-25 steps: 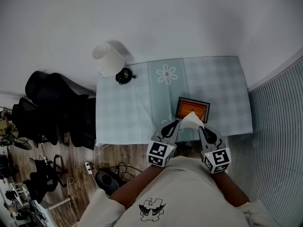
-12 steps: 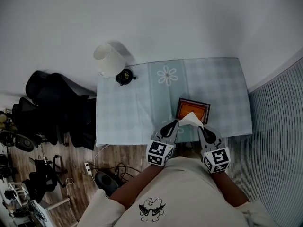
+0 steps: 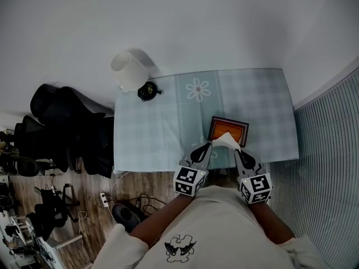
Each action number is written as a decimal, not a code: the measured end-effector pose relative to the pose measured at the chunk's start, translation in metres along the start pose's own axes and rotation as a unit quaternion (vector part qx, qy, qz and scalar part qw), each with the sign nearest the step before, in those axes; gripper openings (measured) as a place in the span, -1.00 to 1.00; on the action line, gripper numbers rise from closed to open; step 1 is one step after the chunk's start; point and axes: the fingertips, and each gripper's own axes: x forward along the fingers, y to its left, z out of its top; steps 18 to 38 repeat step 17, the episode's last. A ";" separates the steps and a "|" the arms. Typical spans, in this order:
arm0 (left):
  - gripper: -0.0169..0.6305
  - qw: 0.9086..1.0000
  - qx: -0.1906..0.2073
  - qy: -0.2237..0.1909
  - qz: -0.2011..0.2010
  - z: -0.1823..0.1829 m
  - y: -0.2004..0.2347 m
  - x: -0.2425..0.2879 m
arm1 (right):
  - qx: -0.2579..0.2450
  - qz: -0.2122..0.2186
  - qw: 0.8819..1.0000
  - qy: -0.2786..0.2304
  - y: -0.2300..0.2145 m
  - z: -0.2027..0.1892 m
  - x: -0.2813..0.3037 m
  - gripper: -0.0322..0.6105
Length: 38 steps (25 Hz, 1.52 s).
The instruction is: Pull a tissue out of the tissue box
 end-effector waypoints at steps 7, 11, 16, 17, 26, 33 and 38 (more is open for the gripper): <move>-0.92 1.000 -0.004 0.000 0.000 0.000 -0.001 -0.001 | -0.001 0.001 1.000 0.000 0.001 0.000 -0.001 -0.86; -0.92 1.000 -0.011 0.005 0.002 -0.003 -0.001 0.000 | 0.000 0.001 1.000 0.002 -0.001 -0.002 -0.001 -0.86; -0.92 1.000 -0.011 0.006 0.003 -0.005 0.001 0.000 | 0.000 -0.001 1.000 0.005 -0.002 -0.003 0.000 -0.86; -0.92 1.000 -0.011 0.007 0.003 -0.005 0.002 0.000 | 0.000 -0.002 1.000 0.005 -0.002 -0.003 0.000 -0.86; -0.92 1.000 -0.011 0.007 0.003 -0.005 0.002 0.000 | 0.000 -0.002 1.000 0.005 -0.002 -0.003 0.000 -0.86; -0.92 1.000 -0.011 0.007 0.003 -0.005 0.002 0.000 | 0.000 -0.002 1.000 0.005 -0.002 -0.003 0.000 -0.86; -0.92 1.000 -0.011 0.007 0.003 -0.005 0.002 0.000 | 0.000 -0.002 1.000 0.005 -0.002 -0.003 0.000 -0.86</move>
